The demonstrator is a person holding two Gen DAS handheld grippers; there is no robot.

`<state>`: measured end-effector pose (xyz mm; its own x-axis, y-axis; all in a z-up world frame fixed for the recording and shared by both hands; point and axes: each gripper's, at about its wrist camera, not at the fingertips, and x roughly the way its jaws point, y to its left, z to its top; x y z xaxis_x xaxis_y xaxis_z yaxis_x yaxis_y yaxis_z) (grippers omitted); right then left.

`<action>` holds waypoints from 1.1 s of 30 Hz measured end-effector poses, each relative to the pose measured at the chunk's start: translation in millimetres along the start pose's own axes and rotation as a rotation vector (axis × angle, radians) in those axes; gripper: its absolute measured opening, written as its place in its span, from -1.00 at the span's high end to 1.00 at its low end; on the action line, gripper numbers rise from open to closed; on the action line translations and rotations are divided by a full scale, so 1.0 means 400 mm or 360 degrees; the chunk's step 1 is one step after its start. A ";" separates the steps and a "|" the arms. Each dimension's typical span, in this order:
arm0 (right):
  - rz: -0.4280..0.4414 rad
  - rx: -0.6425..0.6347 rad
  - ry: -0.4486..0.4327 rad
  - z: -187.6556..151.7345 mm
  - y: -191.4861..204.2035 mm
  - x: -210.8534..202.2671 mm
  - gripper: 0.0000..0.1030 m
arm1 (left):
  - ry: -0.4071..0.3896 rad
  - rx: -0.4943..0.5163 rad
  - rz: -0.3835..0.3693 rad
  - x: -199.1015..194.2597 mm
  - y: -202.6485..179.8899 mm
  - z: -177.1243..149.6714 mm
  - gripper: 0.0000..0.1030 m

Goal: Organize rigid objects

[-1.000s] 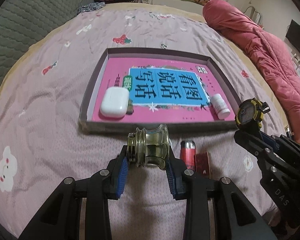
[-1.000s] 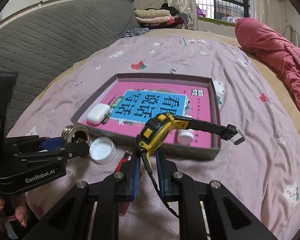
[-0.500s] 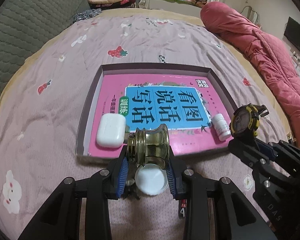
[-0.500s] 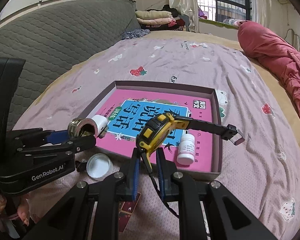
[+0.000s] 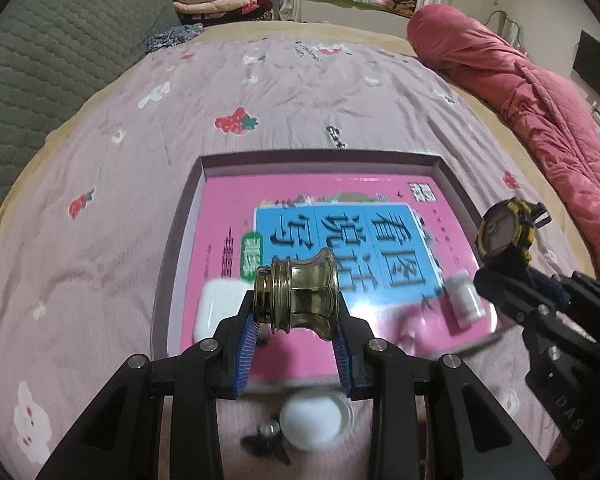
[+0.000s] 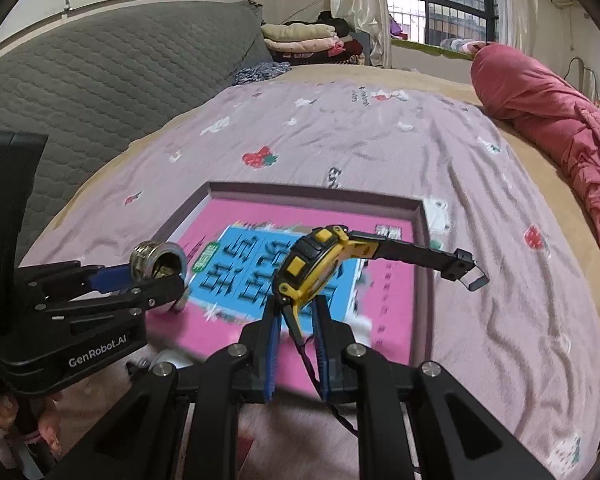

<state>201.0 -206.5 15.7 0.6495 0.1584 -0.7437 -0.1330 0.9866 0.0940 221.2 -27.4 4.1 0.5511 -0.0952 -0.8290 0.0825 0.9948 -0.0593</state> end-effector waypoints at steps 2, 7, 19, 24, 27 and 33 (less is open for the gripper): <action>0.0005 -0.0004 0.0021 0.017 -0.003 0.019 0.68 | 0.0012 0.0009 -0.0011 0.018 -0.005 0.016 0.32; 0.0032 -0.0051 0.0134 0.018 0.016 0.077 0.69 | 0.0053 0.0042 -0.0027 0.063 -0.025 0.037 0.32; 0.0048 -0.0079 0.0301 -0.041 0.031 0.156 0.69 | 0.0157 0.0119 -0.0045 0.128 -0.047 0.010 0.32; 0.0035 -0.0082 0.0317 -0.054 0.027 0.162 0.68 | 0.0170 0.0139 -0.0064 0.136 -0.053 0.005 0.32; 0.0032 -0.0082 0.0309 -0.059 0.026 0.160 0.69 | 0.0180 0.0151 -0.0066 0.141 -0.060 0.000 0.32; 0.0034 -0.0080 0.0308 -0.058 0.022 0.158 0.69 | 0.0187 0.0158 -0.0071 0.146 -0.067 -0.008 0.32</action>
<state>223.3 -188.8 -45.8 0.4910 0.1642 -0.8555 -0.1854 0.9793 0.0815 248.6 -59.3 -44.4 0.4446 -0.1288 -0.8864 0.1900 0.9806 -0.0472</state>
